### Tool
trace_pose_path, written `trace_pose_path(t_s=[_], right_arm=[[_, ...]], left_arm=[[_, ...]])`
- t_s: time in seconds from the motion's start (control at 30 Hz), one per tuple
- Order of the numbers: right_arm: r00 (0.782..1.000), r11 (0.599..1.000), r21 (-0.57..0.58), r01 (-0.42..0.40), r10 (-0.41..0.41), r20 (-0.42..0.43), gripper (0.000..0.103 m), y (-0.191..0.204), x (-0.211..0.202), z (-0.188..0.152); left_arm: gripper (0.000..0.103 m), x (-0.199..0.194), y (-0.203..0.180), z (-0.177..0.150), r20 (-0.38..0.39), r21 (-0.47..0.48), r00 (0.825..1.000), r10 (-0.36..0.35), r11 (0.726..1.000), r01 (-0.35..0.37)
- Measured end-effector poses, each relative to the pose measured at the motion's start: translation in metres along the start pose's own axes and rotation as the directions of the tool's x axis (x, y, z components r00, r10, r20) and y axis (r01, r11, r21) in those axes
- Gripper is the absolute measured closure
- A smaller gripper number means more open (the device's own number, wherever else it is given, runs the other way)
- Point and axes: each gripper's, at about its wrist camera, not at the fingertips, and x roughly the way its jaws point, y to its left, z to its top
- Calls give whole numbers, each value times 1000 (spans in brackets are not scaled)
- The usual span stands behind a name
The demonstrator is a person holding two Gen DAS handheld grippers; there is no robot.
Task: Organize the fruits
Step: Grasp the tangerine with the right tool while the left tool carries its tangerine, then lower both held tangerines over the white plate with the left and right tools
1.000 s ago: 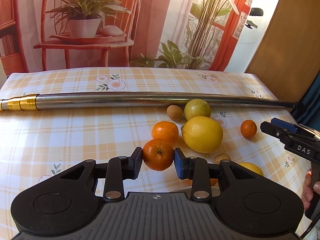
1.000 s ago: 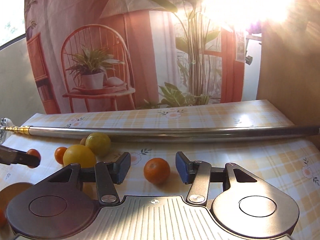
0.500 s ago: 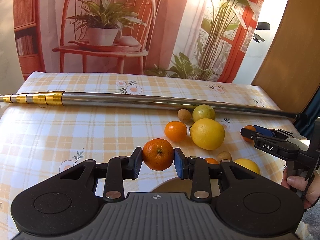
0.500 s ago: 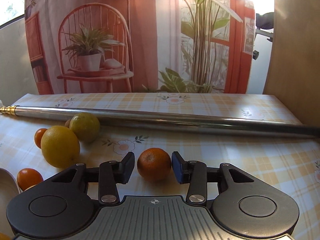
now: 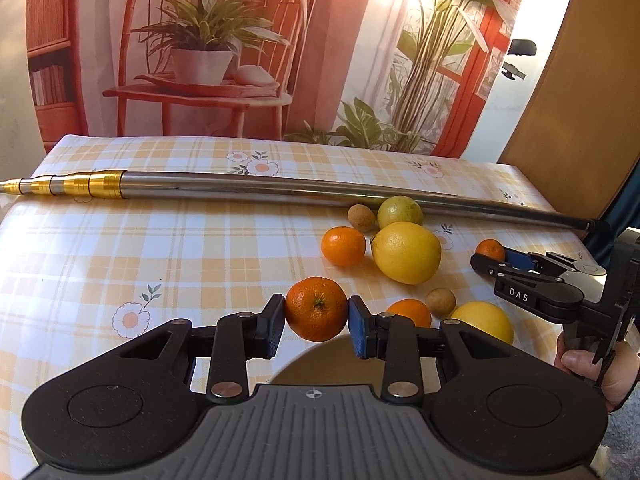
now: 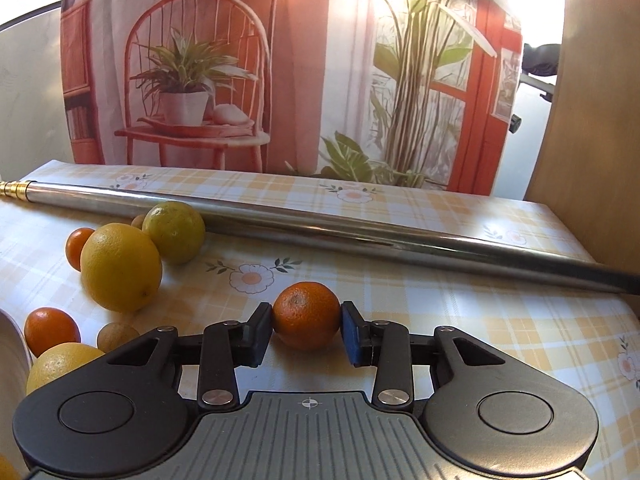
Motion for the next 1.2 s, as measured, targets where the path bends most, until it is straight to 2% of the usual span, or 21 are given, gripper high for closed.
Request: trace_pose_path(t_s=[0.43, 0.63, 0.9, 1.03, 1.2], right_arm=[[1000, 1000, 21, -16, 16, 3, 70, -5, -3, -1], [1000, 999, 50, -7, 6, 14, 70, -11, -12, -1], [999, 998, 55, -42, 40, 25, 70, -11, -52, -7], [995, 994, 61, -85, 82, 50, 70, -5, -78, -4], [987, 990, 9, -143, 142, 77, 70, 13, -109, 1]], left_arm=[[67, -6, -1, -2, 3, 4, 1000, -7, 1000, 7], [67, -20, 2, -6, 16, 7, 1000, -5, 1000, 5], [67, -45, 15, -23, 0, -12, 1000, 11, 1000, -11], [67, -53, 18, -31, -13, -17, 1000, 8, 1000, -8], [67, -57, 16, -37, -17, -17, 1000, -2, 1000, 2]])
